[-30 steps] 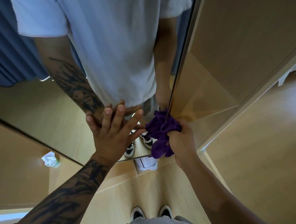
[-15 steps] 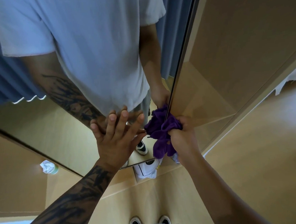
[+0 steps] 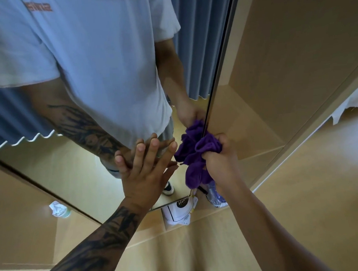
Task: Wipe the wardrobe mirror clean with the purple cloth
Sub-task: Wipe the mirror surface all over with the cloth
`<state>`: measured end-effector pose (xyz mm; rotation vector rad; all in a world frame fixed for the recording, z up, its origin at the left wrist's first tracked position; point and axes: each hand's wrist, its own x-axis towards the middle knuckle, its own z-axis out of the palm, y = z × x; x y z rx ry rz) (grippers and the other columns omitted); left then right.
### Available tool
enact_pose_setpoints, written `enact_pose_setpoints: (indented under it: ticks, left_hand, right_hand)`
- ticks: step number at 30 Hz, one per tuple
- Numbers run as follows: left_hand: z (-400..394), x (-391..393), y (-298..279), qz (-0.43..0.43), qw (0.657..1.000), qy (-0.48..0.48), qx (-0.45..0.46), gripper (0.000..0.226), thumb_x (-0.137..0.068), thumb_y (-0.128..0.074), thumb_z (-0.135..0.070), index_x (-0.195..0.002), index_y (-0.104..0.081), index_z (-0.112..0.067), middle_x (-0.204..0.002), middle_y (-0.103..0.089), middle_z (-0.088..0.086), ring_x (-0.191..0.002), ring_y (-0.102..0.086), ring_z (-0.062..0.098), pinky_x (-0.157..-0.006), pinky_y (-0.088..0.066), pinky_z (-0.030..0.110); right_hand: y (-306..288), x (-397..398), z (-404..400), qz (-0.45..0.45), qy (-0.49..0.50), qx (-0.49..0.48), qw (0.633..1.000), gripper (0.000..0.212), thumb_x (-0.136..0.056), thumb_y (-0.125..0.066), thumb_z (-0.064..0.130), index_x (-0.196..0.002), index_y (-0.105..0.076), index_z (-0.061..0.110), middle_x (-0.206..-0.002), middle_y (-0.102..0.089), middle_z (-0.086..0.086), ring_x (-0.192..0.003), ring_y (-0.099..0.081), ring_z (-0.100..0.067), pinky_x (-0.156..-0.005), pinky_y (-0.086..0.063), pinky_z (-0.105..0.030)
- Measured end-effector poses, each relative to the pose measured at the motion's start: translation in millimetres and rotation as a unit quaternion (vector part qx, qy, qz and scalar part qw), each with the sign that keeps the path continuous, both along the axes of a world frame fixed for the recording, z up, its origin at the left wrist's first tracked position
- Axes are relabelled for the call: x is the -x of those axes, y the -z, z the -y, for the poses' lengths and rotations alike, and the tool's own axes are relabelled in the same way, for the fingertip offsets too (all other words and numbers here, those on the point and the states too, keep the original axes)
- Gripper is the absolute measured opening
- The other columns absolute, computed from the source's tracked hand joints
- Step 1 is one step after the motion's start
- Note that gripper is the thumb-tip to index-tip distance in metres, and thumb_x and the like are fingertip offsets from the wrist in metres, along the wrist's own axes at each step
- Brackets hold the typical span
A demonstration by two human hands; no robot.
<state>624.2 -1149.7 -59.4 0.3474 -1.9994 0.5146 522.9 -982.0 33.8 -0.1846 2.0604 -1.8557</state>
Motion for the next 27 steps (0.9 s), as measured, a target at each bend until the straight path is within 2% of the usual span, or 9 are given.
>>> enact_pose_setpoints:
  ticks: [4, 8, 10, 13, 15, 18, 21, 24, 27]
  left_hand:
    - [-3.0, 0.7, -2.0, 0.002, 1.000, 0.004, -0.016, 0.087, -0.092, -0.065, -0.070, -0.163, -0.025, -0.041, -0.176, 0.003, 0.000, -0.162, 0.010, 0.022, -0.125, 0.009, 0.058]
    - [-7.4, -1.8, -3.6, 0.015, 1.000, 0.003, -0.026, 0.085, -0.093, -0.066, -0.068, -0.163, -0.027, -0.040, -0.176, 0.006, 0.001, -0.161, 0.011, 0.023, -0.124, 0.008, 0.059]
    - [-7.6, -2.9, -4.4, 0.019, 0.999, 0.002, -0.027, 0.083, -0.093, -0.067, -0.068, -0.161, -0.030, -0.039, -0.176, 0.007, 0.001, -0.161, 0.012, 0.023, -0.124, 0.008, 0.059]
    - [-8.7, -3.0, -5.7, 0.014, 0.999, 0.005, -0.033, 0.079, -0.093, -0.068, -0.065, -0.158, -0.035, -0.038, -0.176, 0.005, 0.000, -0.162, 0.011, 0.022, -0.125, 0.008, 0.059]
    - [-9.6, -3.2, -6.3, 0.013, 0.999, 0.008, -0.035, 0.078, -0.092, -0.070, -0.063, -0.157, -0.036, -0.038, -0.176, 0.004, 0.000, -0.162, 0.010, 0.022, -0.125, 0.008, 0.058]
    - [-10.1, -2.8, -6.7, 0.013, 0.999, 0.007, -0.036, 0.079, -0.091, -0.072, -0.063, -0.157, -0.037, -0.038, -0.176, 0.003, 0.000, -0.162, 0.009, 0.023, -0.125, 0.008, 0.059]
    - [-11.4, -4.2, -8.7, 0.022, 0.999, 0.001, -0.036, 0.079, -0.091, -0.071, -0.064, -0.157, -0.038, -0.039, -0.176, 0.004, 0.001, -0.162, 0.009, 0.023, -0.125, 0.008, 0.059]
    - [-12.7, -8.2, -10.1, 0.039, 0.998, -0.002, -0.045, 0.075, -0.092, -0.070, -0.061, -0.157, -0.042, -0.039, -0.176, 0.006, 0.001, -0.162, 0.011, 0.023, -0.125, 0.008, 0.059]
    - [-14.6, -11.9, -11.0, 0.055, 0.997, -0.005, -0.056, 0.071, -0.094, -0.070, -0.052, -0.157, -0.041, -0.037, -0.176, 0.004, 0.001, -0.162, 0.009, 0.024, -0.125, 0.007, 0.060]
  right_hand:
    - [0.8, -6.6, -1.1, -0.036, 0.005, 0.011, 0.999, 0.053, -0.083, -0.053, -0.008, -0.075, -0.061, 0.044, -0.068, -0.065, 0.019, -0.056, -0.057, 0.004, -0.048, -0.045, -0.015]
    - [15.7, -15.7, -2.7, 0.023, 0.013, -0.017, 1.000, 0.039, -0.085, -0.052, -0.008, -0.079, -0.059, 0.030, -0.066, -0.061, 0.008, -0.060, -0.055, -0.012, -0.044, -0.041, -0.020]
    - [16.3, -17.1, -2.1, 0.037, 0.009, -0.035, 0.999, 0.038, -0.084, -0.051, -0.006, -0.076, -0.059, 0.031, -0.067, -0.059, 0.004, -0.063, -0.052, -0.017, -0.046, -0.039, -0.023]
    - [0.7, -9.6, 0.2, 0.020, 0.003, -0.016, 1.000, 0.045, -0.082, -0.049, -0.006, -0.068, -0.059, 0.036, -0.060, -0.055, 0.009, -0.059, -0.049, -0.015, -0.045, -0.038, -0.024]
    - [-11.8, -4.6, 0.2, -0.012, 0.008, 0.012, 1.000, 0.041, -0.080, -0.050, -0.007, -0.074, -0.061, 0.032, -0.063, -0.059, 0.010, -0.057, -0.051, -0.012, -0.045, -0.040, -0.024]
    - [-11.1, -9.3, -0.7, -0.051, 0.009, 0.021, 0.998, 0.038, -0.080, -0.052, -0.003, -0.085, -0.063, 0.033, -0.074, -0.066, 0.014, -0.065, -0.059, -0.007, -0.055, -0.048, -0.026]
    - [6.1, -19.8, -2.3, -0.032, 0.013, -0.010, 0.999, 0.039, -0.084, -0.055, -0.003, -0.087, -0.061, 0.035, -0.084, -0.068, 0.007, -0.081, -0.063, -0.019, -0.069, -0.051, -0.037]
    - [13.6, -21.1, -3.4, -0.004, 0.004, -0.026, 1.000, 0.037, -0.085, -0.053, -0.005, -0.088, -0.062, 0.031, -0.083, -0.067, 0.001, -0.076, -0.061, -0.020, -0.060, -0.047, -0.032]
    - [-4.0, -10.4, 0.4, -0.030, 0.002, -0.015, 0.999, 0.035, -0.086, -0.056, 0.000, -0.084, -0.062, 0.035, -0.079, -0.066, 0.004, -0.072, -0.059, -0.017, -0.059, -0.048, -0.034]
